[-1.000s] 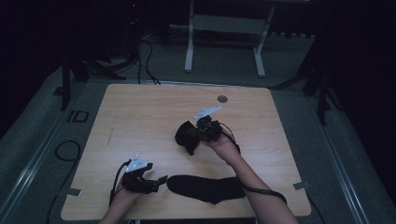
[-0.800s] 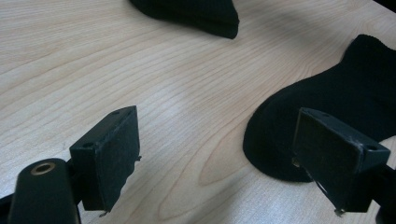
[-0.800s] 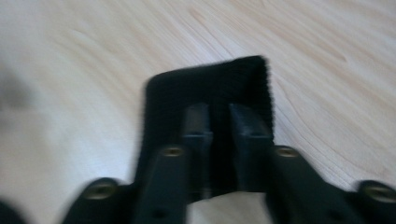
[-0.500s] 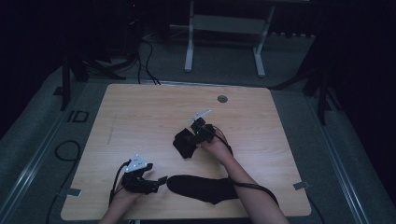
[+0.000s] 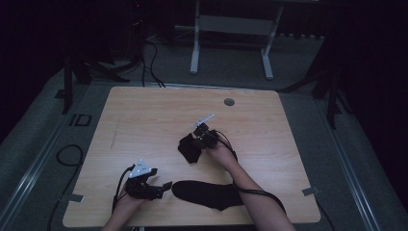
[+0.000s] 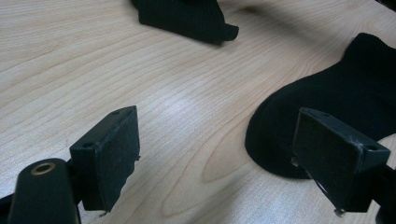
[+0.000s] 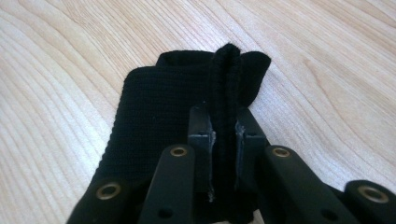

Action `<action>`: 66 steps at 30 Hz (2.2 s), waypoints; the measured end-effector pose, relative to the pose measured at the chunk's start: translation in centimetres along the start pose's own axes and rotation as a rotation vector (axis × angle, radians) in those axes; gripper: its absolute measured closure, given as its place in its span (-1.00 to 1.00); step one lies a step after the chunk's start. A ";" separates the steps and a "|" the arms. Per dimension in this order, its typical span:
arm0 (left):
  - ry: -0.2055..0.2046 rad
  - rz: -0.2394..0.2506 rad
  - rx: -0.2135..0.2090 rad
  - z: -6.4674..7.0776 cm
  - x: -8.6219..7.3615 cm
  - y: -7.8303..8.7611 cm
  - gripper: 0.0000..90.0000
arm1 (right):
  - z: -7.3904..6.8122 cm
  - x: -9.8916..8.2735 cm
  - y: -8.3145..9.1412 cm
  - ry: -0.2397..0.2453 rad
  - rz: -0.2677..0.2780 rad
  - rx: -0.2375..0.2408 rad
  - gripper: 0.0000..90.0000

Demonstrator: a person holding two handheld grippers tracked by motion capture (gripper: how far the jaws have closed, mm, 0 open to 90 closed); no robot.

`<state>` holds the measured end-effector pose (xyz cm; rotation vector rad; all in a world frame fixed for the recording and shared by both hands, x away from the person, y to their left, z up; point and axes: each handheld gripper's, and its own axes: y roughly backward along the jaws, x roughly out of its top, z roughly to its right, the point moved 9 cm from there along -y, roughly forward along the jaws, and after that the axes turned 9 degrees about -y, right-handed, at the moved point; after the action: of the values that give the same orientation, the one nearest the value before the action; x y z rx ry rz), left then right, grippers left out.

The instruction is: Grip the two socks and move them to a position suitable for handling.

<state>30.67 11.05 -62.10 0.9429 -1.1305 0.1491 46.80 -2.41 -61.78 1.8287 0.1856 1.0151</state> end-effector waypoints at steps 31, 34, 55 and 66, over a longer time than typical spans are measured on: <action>0.006 -0.007 0.001 0.2 0.0 -0.2 -0.66 | 6.5 -9.5 7.4 -0.127 0.107 -0.077 0.78; 0.007 -0.007 0.000 0.2 0.0 -0.2 -0.66 | 6.4 -9.5 7.4 -0.126 0.115 -0.090 0.76; -0.003 -0.010 -0.007 0.5 0.4 -0.7 -0.66 | 4.6 -9.9 7.2 -0.076 0.085 -0.040 0.56; -0.006 0.022 -0.032 0.4 3.0 -1.0 -0.59 | 3.1 -7.7 10.0 -0.033 0.154 -0.010 0.72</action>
<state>32.32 9.13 -60.12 0.9034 -1.1462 0.1450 41.10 -13.61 -58.45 1.8713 0.0196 1.0894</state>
